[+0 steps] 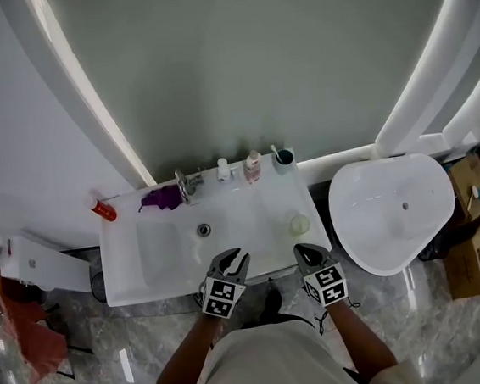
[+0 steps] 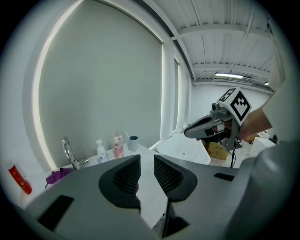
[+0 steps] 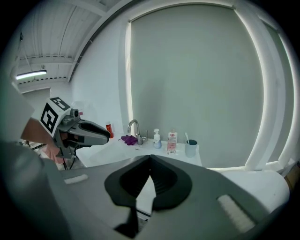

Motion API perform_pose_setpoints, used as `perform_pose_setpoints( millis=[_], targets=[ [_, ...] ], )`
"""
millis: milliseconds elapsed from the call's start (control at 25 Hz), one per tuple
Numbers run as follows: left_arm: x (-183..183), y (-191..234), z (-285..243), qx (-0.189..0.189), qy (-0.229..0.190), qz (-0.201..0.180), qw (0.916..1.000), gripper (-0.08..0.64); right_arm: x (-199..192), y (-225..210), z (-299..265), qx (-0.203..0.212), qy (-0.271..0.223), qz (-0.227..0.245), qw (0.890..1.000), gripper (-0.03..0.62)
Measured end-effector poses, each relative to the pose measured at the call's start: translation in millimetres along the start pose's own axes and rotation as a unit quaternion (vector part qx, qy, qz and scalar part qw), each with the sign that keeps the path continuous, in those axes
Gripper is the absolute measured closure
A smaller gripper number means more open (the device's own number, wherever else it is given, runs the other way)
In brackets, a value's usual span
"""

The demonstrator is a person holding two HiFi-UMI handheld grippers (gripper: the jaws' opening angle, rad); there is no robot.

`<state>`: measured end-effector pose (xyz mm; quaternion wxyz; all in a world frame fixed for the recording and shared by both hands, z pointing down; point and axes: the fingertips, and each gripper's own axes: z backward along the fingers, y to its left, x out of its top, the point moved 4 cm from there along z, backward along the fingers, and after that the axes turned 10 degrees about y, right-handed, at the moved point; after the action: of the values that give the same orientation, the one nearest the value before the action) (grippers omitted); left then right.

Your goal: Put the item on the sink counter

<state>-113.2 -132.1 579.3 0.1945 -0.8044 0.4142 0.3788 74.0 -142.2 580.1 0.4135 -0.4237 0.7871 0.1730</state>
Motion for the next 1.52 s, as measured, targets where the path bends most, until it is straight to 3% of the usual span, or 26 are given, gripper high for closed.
perform_pose_setpoints(
  millis=[360, 560, 800, 1080, 1240, 1520],
  targets=[
    [-33, 6, 52, 0.033, 0.002, 0.027, 0.9991, 0.522, 2, 38, 43, -0.005, -0.021, 0.005, 1.0, 0.581],
    [-42, -7, 78, 0.017, 0.013, 0.048, 0.9986, 0.534, -2, 52, 75, 0.0, -0.045, -0.054, 0.998, 0.581],
    [-51, -29, 97, -0.002, 0.011, 0.049, 0.9987, 0.543, -10, 70, 109, -0.003, -0.056, -0.049, 0.997, 0.583],
    [-44, -61, 116, -0.013, -0.004, 0.043, 0.999, 0.551, -18, 64, 129, -0.002, -0.063, -0.037, 0.997, 0.583],
    [-37, -65, 124, -0.001, -0.016, 0.054, 0.9984, 0.552, -18, 47, 135, -0.018, -0.073, -0.035, 0.997, 0.583],
    [-18, -70, 136, 0.024, -0.039, 0.092, 0.9947, 0.552, -2, 35, 162, -0.005, -0.105, -0.017, 0.994, 0.581]
  ],
)
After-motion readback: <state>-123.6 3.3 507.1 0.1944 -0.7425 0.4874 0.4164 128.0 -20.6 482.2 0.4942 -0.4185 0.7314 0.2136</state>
